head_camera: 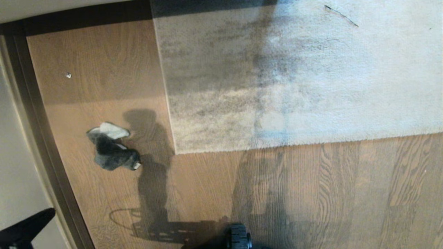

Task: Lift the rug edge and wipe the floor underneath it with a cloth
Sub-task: Pick up the rag

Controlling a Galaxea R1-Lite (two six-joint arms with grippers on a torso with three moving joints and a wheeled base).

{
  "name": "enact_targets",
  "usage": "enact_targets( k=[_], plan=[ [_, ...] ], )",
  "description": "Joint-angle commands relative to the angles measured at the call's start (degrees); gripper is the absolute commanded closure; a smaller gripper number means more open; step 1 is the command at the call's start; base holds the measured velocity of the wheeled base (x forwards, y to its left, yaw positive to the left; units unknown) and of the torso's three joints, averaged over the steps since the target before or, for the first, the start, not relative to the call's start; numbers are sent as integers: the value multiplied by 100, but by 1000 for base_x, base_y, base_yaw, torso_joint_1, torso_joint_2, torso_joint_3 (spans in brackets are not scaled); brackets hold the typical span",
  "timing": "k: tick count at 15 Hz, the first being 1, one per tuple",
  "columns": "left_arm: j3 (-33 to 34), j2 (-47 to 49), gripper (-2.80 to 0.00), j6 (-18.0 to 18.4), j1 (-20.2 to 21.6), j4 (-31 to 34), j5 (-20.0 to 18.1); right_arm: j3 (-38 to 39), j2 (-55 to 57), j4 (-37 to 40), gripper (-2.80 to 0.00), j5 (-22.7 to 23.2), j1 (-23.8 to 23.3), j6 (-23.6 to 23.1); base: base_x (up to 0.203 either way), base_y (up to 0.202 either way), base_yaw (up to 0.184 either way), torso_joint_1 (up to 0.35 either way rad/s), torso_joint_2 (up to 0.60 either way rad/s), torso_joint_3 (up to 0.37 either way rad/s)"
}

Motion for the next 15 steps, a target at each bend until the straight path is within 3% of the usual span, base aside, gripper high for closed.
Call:
enact_targets(
  k=[1, 4, 5, 11, 15],
  plan=[
    [11, 1482, 0, 51, 371, -1001, 23, 1, -1, 1, 0, 2, 1, 1, 0, 0, 0, 0, 0, 0],
    [49, 2389, 0, 116, 751, -2135, 34, 1, 6, 1, 0, 2, 1, 1, 0, 0, 0, 0, 0, 0],
    [62, 2537, -280, 124, 822, -2259, 36, 1, 5, 1, 0, 2, 1, 1, 0, 0, 0, 0, 0, 0],
    [43, 3062, -280, 118, 1341, -2296, -90, 1, 6, 1, 0, 2, 1, 1, 0, 0, 0, 0, 0, 0],
    [-1, 3408, -280, 109, 1360, -2302, -272, 1, 4, 1, 0, 2, 1, 1, 0, 0, 0, 0, 0, 0]
  ],
)
